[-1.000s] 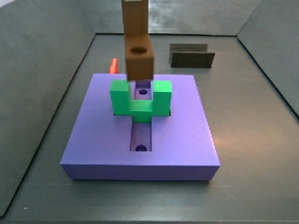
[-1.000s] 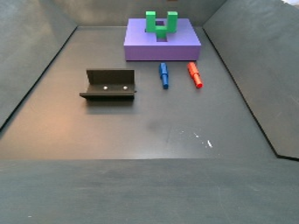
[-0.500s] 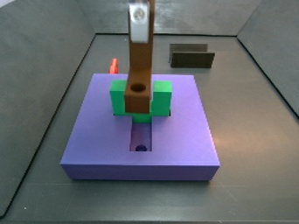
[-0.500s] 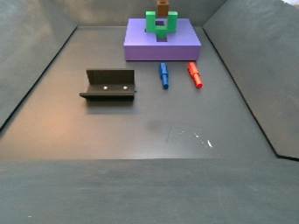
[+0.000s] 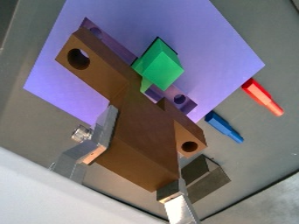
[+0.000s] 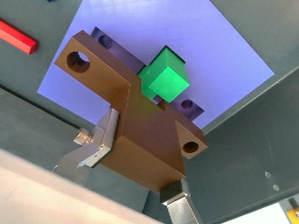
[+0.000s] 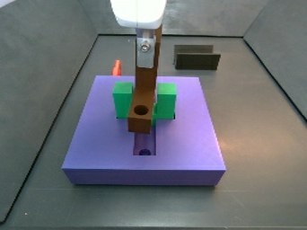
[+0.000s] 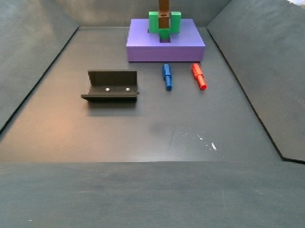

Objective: Pick up the brown object. Move up. Move to above the board. Insert the brown object.
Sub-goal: Insert the brown object.

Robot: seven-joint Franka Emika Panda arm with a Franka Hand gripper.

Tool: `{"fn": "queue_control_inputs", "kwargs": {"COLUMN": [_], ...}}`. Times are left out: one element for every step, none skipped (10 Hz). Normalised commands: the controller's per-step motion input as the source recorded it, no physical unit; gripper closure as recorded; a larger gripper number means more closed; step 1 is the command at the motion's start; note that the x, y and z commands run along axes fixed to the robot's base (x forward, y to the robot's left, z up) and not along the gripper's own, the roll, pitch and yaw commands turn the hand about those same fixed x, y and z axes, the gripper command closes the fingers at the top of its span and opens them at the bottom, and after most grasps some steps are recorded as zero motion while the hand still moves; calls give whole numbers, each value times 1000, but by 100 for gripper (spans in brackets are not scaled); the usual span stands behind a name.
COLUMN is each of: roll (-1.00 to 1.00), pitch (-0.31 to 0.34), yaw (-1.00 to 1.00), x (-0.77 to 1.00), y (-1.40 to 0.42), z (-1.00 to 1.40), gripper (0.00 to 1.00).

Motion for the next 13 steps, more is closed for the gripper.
{"fn": "queue_control_inputs", "kwargs": {"roll": [0, 0, 0, 33, 14, 9, 9, 23, 50, 63, 79, 107, 97], "pitch": [4, 0, 0, 0, 0, 0, 0, 0, 0, 0, 0, 0, 0], "yaw": [51, 66, 49, 26, 40, 91, 80, 103, 131, 123, 114, 103, 89], "x": [0, 0, 0, 0, -29, 0, 0, 14, 83, 94, 117, 177, 197], "y": [-103, -17, 0, 0, 0, -31, -26, -6, -11, -40, -26, -14, -14], "z": [-149, -249, -323, -354, -294, -223, -243, -269, -291, -286, -254, -160, -123], "gripper": [100, 100, 100, 100, 100, 100, 100, 100, 100, 100, 100, 100, 100]}}
